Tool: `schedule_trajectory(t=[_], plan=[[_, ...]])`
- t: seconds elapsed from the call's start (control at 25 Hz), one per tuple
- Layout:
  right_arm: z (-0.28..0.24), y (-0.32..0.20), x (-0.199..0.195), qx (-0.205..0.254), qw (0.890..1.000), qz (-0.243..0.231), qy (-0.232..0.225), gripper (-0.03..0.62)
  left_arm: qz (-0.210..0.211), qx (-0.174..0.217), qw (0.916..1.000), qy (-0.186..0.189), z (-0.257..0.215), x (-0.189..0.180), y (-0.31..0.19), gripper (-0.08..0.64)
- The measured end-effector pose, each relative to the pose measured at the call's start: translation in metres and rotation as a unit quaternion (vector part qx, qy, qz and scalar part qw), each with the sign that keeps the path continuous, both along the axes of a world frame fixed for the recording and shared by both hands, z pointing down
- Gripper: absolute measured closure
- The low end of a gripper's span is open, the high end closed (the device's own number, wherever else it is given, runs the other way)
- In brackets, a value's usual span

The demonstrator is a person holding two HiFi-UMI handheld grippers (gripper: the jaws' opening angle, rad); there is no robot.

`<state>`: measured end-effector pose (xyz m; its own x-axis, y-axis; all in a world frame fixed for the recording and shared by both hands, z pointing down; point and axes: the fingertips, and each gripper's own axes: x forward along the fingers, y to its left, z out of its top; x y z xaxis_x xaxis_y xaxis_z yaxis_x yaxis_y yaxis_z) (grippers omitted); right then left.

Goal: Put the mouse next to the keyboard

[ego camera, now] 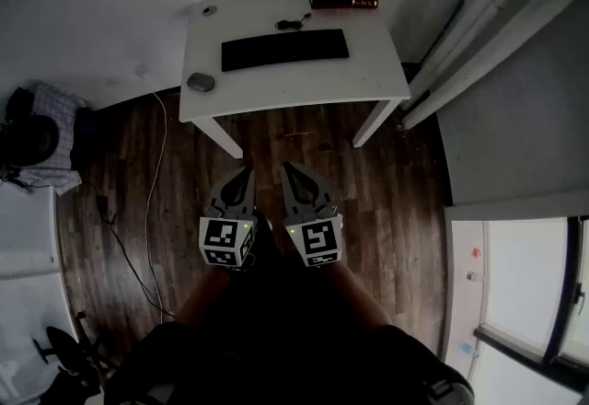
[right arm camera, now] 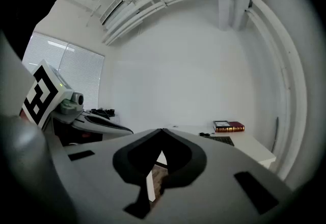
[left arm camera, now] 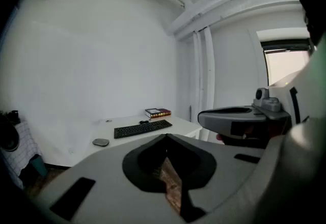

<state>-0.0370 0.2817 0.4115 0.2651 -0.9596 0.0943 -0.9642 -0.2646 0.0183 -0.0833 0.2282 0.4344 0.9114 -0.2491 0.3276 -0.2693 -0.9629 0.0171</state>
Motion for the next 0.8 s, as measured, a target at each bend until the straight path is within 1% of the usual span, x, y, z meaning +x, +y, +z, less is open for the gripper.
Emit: schedule_trajectory(t=[0.16, 0.36, 0.56, 0.8], plan=[[0.002, -0.02, -0.008, -0.002, 1.0, -0.004, -0.001, 0.572, 0.002, 0.002, 1.0, -0.004, -0.001, -0.006, -0.019, 0.558], [0.007, -0.034, -0.01, -0.013, 1.0, -0.02, -0.004, 0.572, -0.013, 0.001, 0.9999, -0.002, -0.001, -0.011, -0.029, 0.558], [0.015, -0.053, -0.016, -0.027, 0.999, -0.043, -0.007, 0.571, -0.037, -0.005, 0.9993, -0.009, 0.005, -0.02, -0.048, 0.558], [0.027, -0.089, -0.024, -0.051, 0.995, -0.08, -0.014, 0.571, -0.068, -0.019, 0.9974, -0.013, 0.012, -0.028, -0.078, 0.558]])
